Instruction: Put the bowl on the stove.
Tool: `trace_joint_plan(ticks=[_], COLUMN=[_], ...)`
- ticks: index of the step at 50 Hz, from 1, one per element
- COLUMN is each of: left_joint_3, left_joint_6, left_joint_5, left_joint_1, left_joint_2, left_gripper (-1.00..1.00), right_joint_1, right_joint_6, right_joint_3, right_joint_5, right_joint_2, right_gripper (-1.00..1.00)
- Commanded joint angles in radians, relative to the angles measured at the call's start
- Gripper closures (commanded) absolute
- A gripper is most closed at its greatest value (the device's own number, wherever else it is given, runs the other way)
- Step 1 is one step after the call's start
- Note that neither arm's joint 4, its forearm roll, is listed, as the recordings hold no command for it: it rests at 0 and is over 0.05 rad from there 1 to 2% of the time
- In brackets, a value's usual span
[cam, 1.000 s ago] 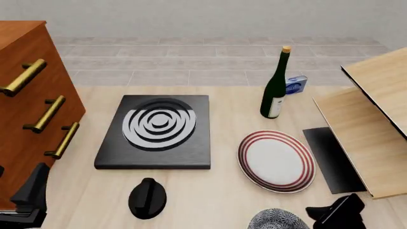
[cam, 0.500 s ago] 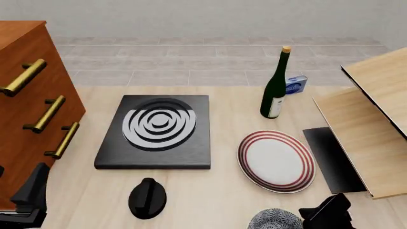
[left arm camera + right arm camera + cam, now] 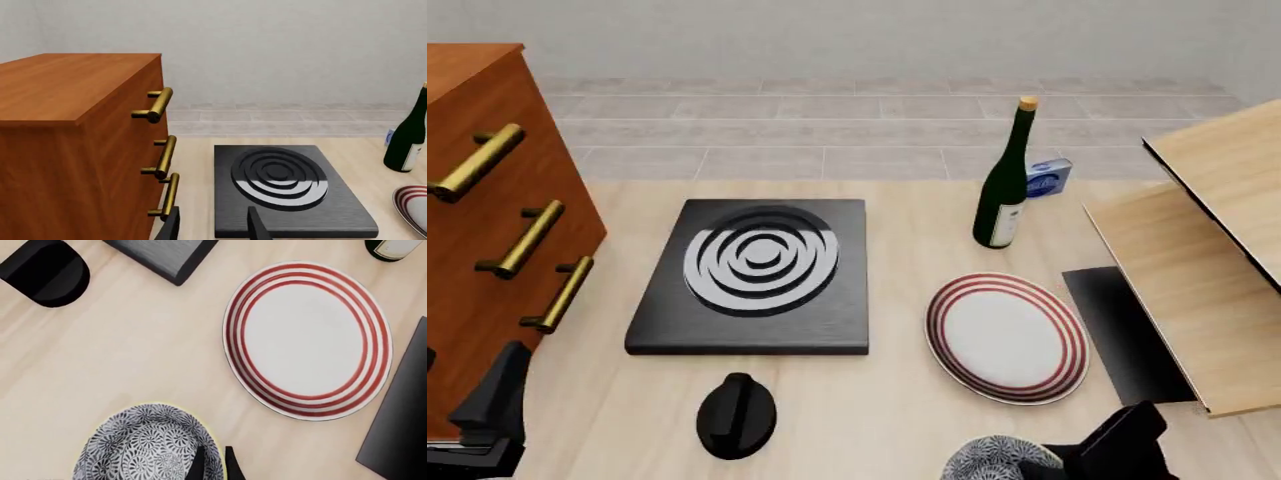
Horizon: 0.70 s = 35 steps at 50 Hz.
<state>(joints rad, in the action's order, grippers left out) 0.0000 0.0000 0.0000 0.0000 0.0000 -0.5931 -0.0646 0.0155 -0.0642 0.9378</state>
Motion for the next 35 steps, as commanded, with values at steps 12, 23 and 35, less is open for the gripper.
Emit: trace_joint_plan(ticks=[12, 23, 35], left_joint_3=[0.000, 0.000, 0.000], left_joint_6=[0.000, 0.000, 0.000], left_joint_5=[0.000, 0.000, 0.000], left_joint_1=[0.000, 0.000, 0.000], left_joint_2=[0.000, 0.000, 0.000], left_gripper=[-1.00, -1.00, -1.00], right_joint_1=[-0.041, -0.046, -0.049], right_joint_6=[0.014, -0.015, -0.041], right_joint_3=[0.010, 0.110, 0.197], right_joint_5=[0.115, 0.299, 0.394], right_joint_2=[-0.118, -0.260, -0.324], right_gripper=[1.00, 1.00, 1.00])
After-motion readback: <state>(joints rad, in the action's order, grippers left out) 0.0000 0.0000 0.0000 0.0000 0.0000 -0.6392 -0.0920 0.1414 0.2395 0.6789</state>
